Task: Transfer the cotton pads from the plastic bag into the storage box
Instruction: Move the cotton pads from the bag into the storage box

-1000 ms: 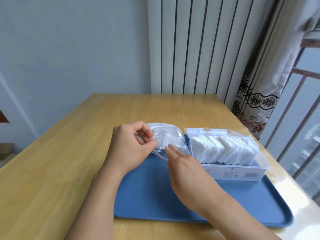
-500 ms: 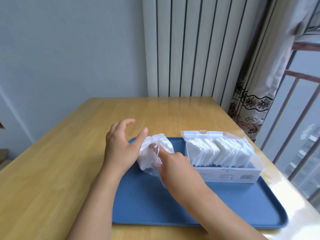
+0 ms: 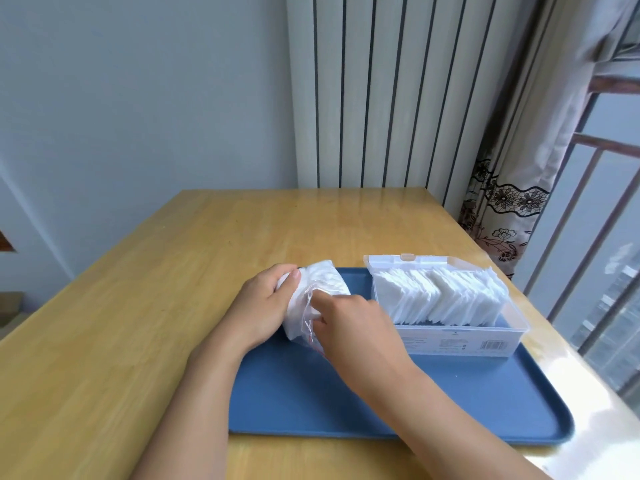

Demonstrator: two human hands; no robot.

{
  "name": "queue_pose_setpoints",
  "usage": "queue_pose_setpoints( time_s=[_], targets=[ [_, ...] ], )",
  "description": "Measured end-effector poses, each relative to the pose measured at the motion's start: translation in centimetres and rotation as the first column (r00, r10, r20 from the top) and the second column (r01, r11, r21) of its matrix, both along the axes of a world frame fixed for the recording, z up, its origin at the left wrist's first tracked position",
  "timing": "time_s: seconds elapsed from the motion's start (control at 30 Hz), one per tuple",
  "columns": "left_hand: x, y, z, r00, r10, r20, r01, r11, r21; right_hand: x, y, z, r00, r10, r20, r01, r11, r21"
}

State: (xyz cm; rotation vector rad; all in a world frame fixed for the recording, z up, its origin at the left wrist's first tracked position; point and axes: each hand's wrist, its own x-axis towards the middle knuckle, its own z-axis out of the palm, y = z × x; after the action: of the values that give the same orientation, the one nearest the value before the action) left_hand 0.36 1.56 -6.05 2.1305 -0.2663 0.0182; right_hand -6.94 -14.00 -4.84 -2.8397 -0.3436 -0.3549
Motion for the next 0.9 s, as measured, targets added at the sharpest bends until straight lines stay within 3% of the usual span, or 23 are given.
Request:
queue_pose_setpoints(
  time_s=[0.2, 0.4, 0.57, 0.77, 0.9],
  targets=[
    [0.7, 0.3, -0.8, 1.0, -0.026, -0.017, 0.027, 0.997, 0.078, -0.5, -0.1, 0.1, 0.999, 0.034, 0.04, -0.036, 0.998, 0.047],
    [0.4, 0.0, -0.5, 0.996, -0.05, -0.075, 0.05, 0.999, -0.005, -0.2, 0.0, -0.1, 1.0, -0.023, 0.002, 0.023, 1.0, -0.007],
    [0.0, -0.6, -0.4, 0.998, -0.051, -0.045, 0.054, 0.995, 0.081, -0.4, 0.0, 0.0, 1.0, 0.007, 0.002, -0.007, 1.0, 0.015],
    [0.5, -0.4, -0.9, 1.0, -0.01, 0.017, 0.009, 0.995, 0.096, -2.0, -0.7, 1.0, 0.993, 0.099, 0.056, -0.107, 0.98, 0.165],
    [1.3, 0.0, -1.5, 0.995, 0.058, 0.087, -0.067, 0.991, 0.112, -2.9, -3.0, 2.8, 0.974, 0.139, 0.181, -0.207, 0.873, 0.442]
  ],
)
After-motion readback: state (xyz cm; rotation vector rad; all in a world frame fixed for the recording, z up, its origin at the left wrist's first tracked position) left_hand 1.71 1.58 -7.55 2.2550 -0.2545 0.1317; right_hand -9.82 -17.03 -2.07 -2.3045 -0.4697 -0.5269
